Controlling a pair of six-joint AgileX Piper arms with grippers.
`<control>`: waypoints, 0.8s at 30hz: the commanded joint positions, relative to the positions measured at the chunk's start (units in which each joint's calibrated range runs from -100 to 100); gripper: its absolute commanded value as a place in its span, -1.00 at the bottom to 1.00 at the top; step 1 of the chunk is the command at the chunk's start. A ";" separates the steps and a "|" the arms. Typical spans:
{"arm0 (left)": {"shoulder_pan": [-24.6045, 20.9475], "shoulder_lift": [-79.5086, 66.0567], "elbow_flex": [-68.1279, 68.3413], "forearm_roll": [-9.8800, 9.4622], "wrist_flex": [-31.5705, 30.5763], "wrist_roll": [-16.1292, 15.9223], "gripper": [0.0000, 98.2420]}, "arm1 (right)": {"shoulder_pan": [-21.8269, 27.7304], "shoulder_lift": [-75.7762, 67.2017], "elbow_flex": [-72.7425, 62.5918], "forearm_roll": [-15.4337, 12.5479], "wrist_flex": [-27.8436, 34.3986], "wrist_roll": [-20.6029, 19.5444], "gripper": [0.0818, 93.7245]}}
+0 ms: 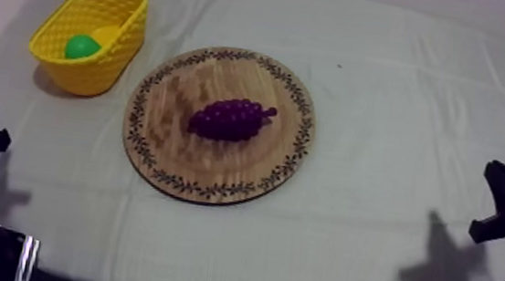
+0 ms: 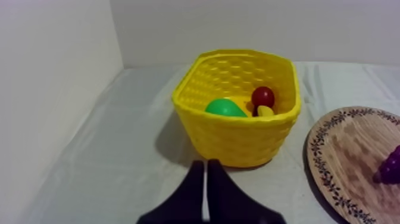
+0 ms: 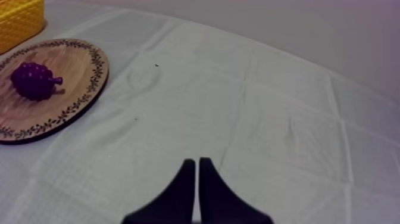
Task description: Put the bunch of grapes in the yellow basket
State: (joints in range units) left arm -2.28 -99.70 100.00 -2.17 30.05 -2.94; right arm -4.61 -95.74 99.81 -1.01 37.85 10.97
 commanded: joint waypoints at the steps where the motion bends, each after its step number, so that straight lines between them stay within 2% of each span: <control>1: 5.07 -0.30 0.00 -0.15 3.02 2.09 -1.00 | 0.02 -0.01 -0.03 0.01 -0.03 -0.05 -0.99; 18: 5.16 -0.25 -0.54 -0.21 2.85 2.17 -1.00 | 0.02 -0.01 -0.03 0.01 -0.03 -0.05 -0.99; 24: 5.78 3.46 -3.12 -1.75 2.64 3.22 -1.00 | 0.02 -0.01 -0.03 0.01 -0.03 -0.04 -0.99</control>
State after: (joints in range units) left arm 3.45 -97.49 97.70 -3.88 32.76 0.00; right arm -4.61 -95.74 99.81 -1.01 37.85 10.93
